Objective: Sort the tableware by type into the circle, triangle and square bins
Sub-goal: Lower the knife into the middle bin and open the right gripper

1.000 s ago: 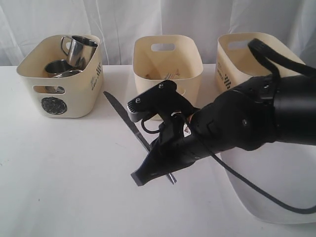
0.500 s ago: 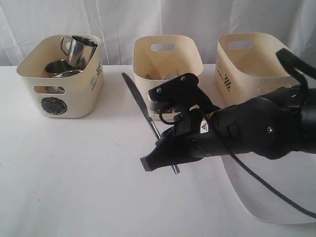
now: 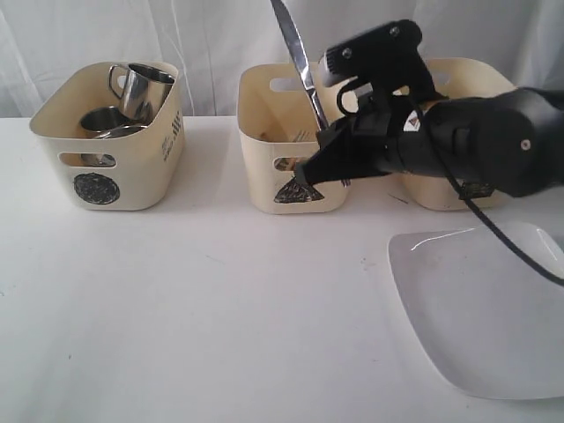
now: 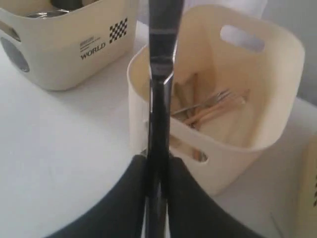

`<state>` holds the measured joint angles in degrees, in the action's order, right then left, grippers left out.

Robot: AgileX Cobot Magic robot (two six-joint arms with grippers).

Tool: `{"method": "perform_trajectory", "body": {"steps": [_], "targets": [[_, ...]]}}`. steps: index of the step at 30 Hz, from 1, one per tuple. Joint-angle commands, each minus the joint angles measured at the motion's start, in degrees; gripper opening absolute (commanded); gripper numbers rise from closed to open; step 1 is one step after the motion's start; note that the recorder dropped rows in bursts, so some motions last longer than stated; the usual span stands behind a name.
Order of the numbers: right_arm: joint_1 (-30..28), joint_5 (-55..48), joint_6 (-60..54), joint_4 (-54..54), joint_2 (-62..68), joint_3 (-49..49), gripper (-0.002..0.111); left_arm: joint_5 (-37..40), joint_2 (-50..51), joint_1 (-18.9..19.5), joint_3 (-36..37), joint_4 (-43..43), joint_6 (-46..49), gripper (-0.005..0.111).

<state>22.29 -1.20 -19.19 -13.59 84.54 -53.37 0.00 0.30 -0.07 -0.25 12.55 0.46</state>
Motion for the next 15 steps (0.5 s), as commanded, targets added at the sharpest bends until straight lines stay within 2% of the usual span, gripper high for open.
{"method": "perform_trajectory", "body": {"steps": [1,9,15], "targets": [[-1.4,2.9,-1.8,-0.4,4.3,-5.6,0.000,0.0,-0.3,0.0,0.2,0.3,-0.5,0.038],[-1.7,3.0,-5.3,-0.4,15.3,-16.7,0.000,0.0,-0.3,0.0,0.2,0.3,-0.5,0.038],[-3.0,4.4,-5.7,-0.4,18.3,-21.4,0.000,0.0,-0.3,0.0,0.2,0.3,-0.5,0.038]]}}
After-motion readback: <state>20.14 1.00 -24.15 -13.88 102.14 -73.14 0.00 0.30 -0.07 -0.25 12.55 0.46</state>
